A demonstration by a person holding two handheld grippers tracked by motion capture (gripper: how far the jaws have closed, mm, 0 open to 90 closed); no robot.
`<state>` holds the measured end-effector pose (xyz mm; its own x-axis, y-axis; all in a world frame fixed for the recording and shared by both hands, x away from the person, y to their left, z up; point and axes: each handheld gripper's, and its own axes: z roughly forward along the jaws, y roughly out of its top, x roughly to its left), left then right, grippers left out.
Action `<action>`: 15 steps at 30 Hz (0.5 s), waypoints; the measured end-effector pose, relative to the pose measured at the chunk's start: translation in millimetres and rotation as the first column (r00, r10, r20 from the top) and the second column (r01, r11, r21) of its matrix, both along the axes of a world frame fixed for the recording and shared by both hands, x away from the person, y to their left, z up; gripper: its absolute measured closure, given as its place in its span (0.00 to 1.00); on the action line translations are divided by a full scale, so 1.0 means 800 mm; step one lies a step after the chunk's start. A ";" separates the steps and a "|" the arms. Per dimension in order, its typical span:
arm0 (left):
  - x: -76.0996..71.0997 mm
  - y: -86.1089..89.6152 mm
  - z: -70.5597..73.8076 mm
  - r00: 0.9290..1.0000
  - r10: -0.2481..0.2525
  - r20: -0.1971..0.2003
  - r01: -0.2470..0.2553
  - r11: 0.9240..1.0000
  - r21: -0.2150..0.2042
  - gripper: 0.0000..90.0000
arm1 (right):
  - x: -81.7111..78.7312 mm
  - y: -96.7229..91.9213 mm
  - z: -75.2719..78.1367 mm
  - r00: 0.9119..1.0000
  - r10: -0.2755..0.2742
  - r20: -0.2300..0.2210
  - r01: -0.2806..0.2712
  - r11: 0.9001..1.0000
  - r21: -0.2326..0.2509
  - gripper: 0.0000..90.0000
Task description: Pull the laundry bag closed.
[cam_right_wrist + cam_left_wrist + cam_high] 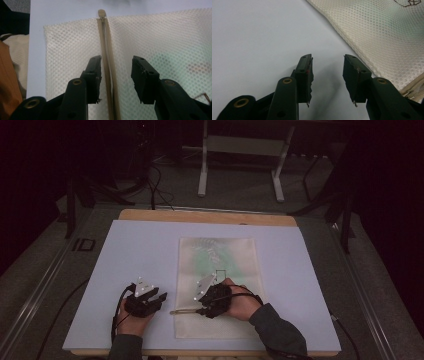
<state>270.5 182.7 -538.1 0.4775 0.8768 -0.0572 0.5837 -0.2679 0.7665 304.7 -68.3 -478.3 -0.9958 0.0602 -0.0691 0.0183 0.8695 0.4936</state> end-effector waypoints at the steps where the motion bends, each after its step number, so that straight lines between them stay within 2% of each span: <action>1: 0.000 0.000 0.000 1.000 0.000 0.000 0.000 1.000 -0.001 0.65 | 0.001 0.004 0.000 1.000 0.007 -0.002 -0.007 1.000 -0.001 0.69; 15: 0.000 0.001 0.001 1.000 0.004 0.001 -0.004 1.000 -0.003 0.65 | 0.002 0.036 -0.006 0.999 0.042 0.002 -0.042 0.999 -0.009 0.73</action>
